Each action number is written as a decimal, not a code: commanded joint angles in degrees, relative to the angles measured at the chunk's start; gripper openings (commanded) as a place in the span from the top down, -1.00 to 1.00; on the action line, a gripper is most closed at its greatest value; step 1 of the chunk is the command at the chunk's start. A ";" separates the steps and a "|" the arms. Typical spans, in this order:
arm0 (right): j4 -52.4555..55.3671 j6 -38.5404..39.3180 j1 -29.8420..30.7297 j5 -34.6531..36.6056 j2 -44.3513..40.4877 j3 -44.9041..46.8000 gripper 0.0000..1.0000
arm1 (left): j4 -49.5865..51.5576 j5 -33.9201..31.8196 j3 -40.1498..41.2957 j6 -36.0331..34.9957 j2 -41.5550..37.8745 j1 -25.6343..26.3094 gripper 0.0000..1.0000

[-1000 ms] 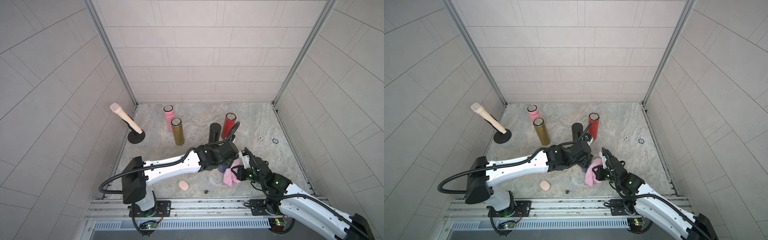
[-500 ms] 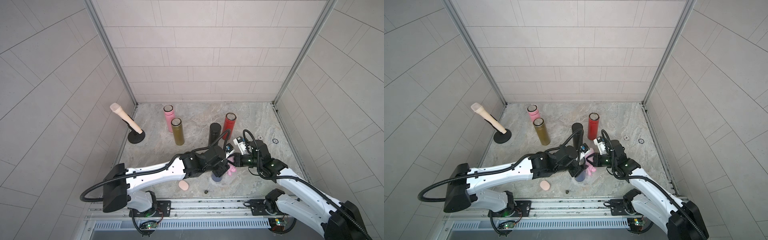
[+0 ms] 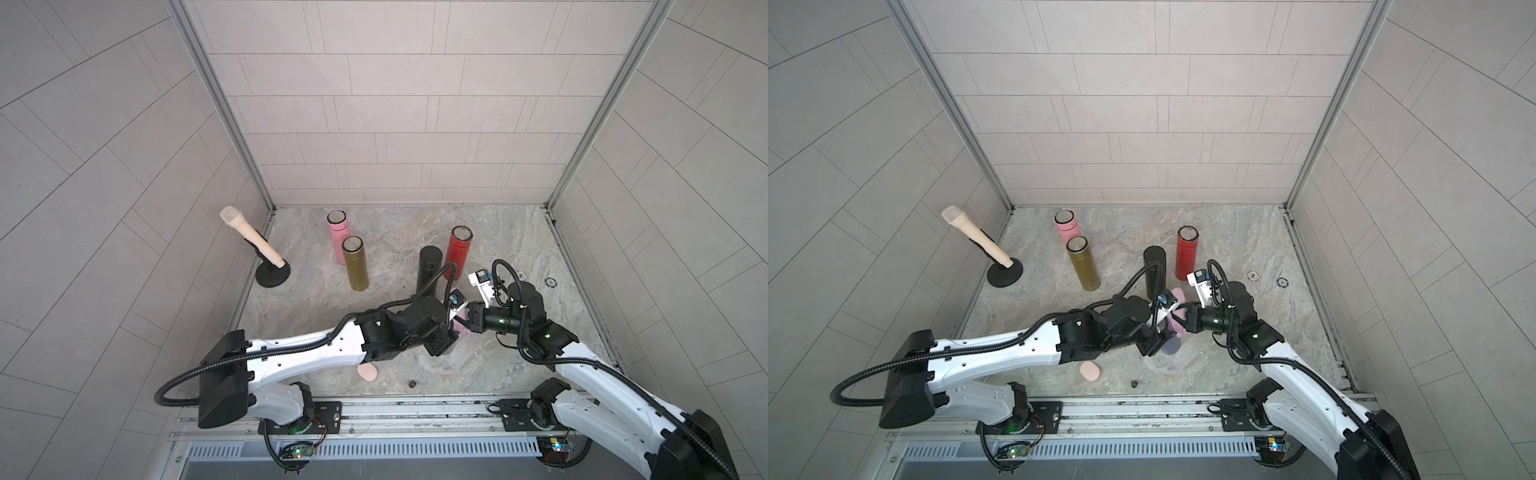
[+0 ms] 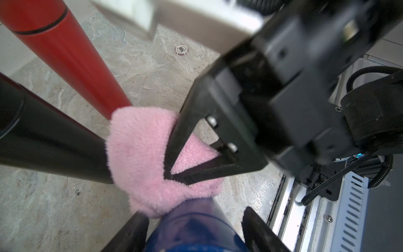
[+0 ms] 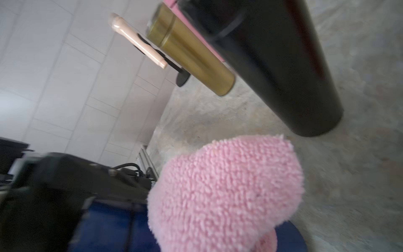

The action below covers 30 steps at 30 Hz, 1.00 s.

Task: Wipe the surface of the thermos
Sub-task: Wipe the dirt from the surface of the thermos.

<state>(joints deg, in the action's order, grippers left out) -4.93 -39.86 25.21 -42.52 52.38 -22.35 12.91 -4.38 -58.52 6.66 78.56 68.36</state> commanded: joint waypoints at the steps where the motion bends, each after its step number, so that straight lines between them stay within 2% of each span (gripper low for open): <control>1: 6.90 3.03 2.21 0.10 2.85 5.45 1.00 | -5.96 -3.16 0.23 -0.43 1.03 -0.54 1.00; 5: 9.98 3.78 2.20 3.91 1.11 5.30 1.00 | -5.63 -3.76 -0.69 0.14 2.52 -0.55 1.00; 12: 20.98 5.03 2.11 9.46 -9.17 -1.03 1.00 | -5.16 -4.93 -1.42 -0.12 2.93 -0.57 1.00; 16: 24.36 5.06 2.04 11.98 -9.93 -2.78 1.00 | -3.50 -5.54 -1.87 -0.46 3.44 -0.58 0.99; 17: 25.07 4.73 2.07 12.64 -9.85 -3.19 1.00 | -2.69 -5.79 -2.11 -0.70 3.70 -0.54 0.80; 19: 25.58 4.27 2.08 12.99 -9.53 -3.90 1.00 | -1.91 -6.09 -2.06 -0.82 3.71 -0.58 0.28; 21: 25.15 4.00 2.09 13.16 -9.74 -4.33 1.00 | -2.19 -6.44 -1.34 -0.66 3.21 -0.58 -0.07; 22: 25.14 4.17 2.06 13.25 -9.75 -4.73 1.00 | -2.52 -6.29 -1.01 -0.62 2.86 -0.52 -0.18; 30: 26.20 5.01 2.05 13.61 -8.19 -7.23 1.00 | -2.71 -6.40 0.01 -0.28 2.25 -0.50 -0.55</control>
<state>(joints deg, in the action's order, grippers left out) 20.47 -35.79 27.11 -29.78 43.92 -28.10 9.78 -8.84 -59.24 7.20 81.41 68.23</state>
